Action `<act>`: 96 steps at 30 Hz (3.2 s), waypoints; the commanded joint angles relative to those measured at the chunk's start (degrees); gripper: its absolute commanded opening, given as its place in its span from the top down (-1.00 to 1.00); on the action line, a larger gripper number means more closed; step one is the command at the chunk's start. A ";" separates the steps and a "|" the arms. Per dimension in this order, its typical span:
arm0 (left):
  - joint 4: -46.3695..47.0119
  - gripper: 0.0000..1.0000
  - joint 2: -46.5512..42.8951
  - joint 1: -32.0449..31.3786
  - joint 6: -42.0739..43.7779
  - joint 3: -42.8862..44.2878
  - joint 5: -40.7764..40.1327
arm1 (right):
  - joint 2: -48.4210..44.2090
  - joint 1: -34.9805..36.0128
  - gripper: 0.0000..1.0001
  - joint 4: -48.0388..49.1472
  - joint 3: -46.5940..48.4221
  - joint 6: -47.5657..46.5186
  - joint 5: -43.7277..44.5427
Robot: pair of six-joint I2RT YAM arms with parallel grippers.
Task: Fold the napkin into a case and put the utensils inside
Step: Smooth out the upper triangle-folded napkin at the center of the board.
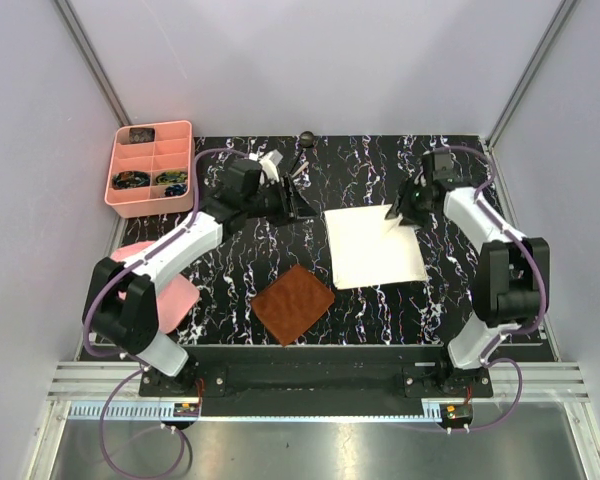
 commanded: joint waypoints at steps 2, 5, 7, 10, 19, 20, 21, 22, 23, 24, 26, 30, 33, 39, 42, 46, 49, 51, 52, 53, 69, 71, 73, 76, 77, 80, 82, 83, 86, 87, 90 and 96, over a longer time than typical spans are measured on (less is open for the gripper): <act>0.51 0.04 -3.60 0.82 1.10 -3.31 1.56 | -6.24 2.30 -0.01 4.64 -13.57 4.43 -2.25; 0.95 0.04 -4.39 0.74 0.75 -4.46 2.08 | -7.04 2.30 0.02 6.75 -17.28 3.57 0.29; 1.82 0.03 -4.83 0.82 0.40 -5.08 2.26 | -6.34 2.29 0.03 6.84 -17.91 3.04 0.48; 2.26 0.03 -3.87 0.82 0.31 -4.91 3.05 | -3.54 2.21 0.03 7.11 -18.61 2.94 2.49; -0.36 0.06 9.04 -1.28 4.08 8.50 2.80 | 1.31 -3.68 0.06 5.96 -17.91 0.31 9.18; -2.72 0.08 13.23 -1.63 6.44 11.16 1.75 | 1.40 -3.59 0.06 5.96 -17.13 -0.56 9.27; -4.05 0.11 15.45 -2.51 7.59 13.88 1.13 | 1.57 -3.59 0.06 5.27 -16.77 -0.66 9.18; -5.37 0.13 17.65 -2.78 8.65 19.30 -0.71 | 1.66 -3.68 0.06 5.35 -16.42 -0.83 8.48; -7.64 0.15 21.85 -3.13 10.22 21.88 -0.99 | 1.66 -3.59 0.06 5.52 -16.42 -0.83 5.78; -8.36 0.20 23.71 -3.31 10.94 24.34 -1.34 | 1.40 -3.59 0.06 5.70 -16.42 -0.75 4.80; -9.33 0.23 28.45 -3.74 12.95 29.54 -3.62 | 0.17 -3.59 0.07 6.75 -17.20 -0.57 3.04; -12.32 0.38 34.45 -4.36 16.47 37.70 -7.84 | -1.33 -3.59 0.07 7.11 -17.82 -0.57 1.97; -12.85 0.39 36.65 -5.68 19.11 40.18 -14.32 | -0.98 -3.59 0.07 7.63 -18.26 -0.57 1.10; -13.20 0.34 40.60 -7.52 19.56 42.29 -20.49 | 0.16 -3.59 0.07 8.95 -18.79 -0.66 -0.22; -13.38 0.33 42.45 -7.53 18.15 42.91 -21.11 | 0.17 -3.59 0.07 9.22 -19.40 -0.75 -0.05; -13.38 0.33 44.47 -7.44 17.01 43.79 -21.38 | 0.34 -3.68 0.07 9.66 -19.58 -0.83 -0.31; -13.38 0.33 45.53 -7.44 16.92 44.58 -21.12 | 0.43 -3.59 0.07 9.92 -19.67 -0.92 -0.49; -13.38 0.33 46.05 -7.53 17.01 45.02 -21.29 | 0.34 -3.68 0.08 10.01 -19.84 -0.92 -0.49; -13.29 0.33 46.23 -7.44 17.01 45.19 -21.20 | 0.25 -3.59 0.07 10.09 -19.84 -0.92 -0.49; -13.47 0.33 46.41 -7.44 16.92 45.28 -21.20 | 0.25 -3.59 0.07 10.09 -19.84 -1.01 -0.49; -14.34 0.97 45.97 -7.26 16.39 47.31 -20.24 | 0.52 -3.59 0.08 10.18 -19.93 -1.10 -0.22; -14.87 1.00 44.75 -7.17 16.13 46.52 -20.67 | 0.43 -3.59 0.08 10.10 -19.93 -1.10 -0.05; -14.96 1.00 43.69 -7.17 15.69 44.68 -20.59 | 0.43 -3.68 0.08 10.18 -19.84 -1.01 0.04; -14.96 1.00 41.32 -7.09 14.55 41.52 -21.20 | 0.34 -3.59 0.09 10.18 -19.67 -1.01 0.13; -14.70 1.00 40.09 -7.09 14.46 40.81 -21.46 | 0.43 -3.68 0.08 10.18 -19.67 -1.01 0.13; -14.44 1.00 38.24 -7.00 14.11 38.61 -21.90 | 0.95 -3.59 0.08 10.18 -19.58 -1.01 0.13; -14.35 1.00 37.80 -7.00 14.11 37.99 -21.99 | 1.22 -3.59 0.08 10.18 -19.58 -1.01 0.13; -14.35 1.00 37.71 -7.00 14.19 37.90 -21.99 | 1.31 -3.59 0.09 10.10 -19.58 -0.92 0.04; -14.35 1.00 37.71 -6.91 13.93 37.55 -21.65 | 1.04 -3.68 0.08 10.18 -19.49 -1.01 -0.05; -14.35 1.00 37.45 -6.91 13.93 37.38 -21.73 | 1.04 -3.59 0.08 10.27 -19.40 -0.92 -0.05; -14.26 1.00 37.36 -6.82 14.19 37.11 -22.17 | 1.22 -3.68 0.08 10.18 -19.05 -0.84 -0.40; -14.26 1.00 37.88 -5.33 13.84 36.41 -21.38 | 0.69 -3.59 0.06 10.18 -17.30 -0.22 -2.42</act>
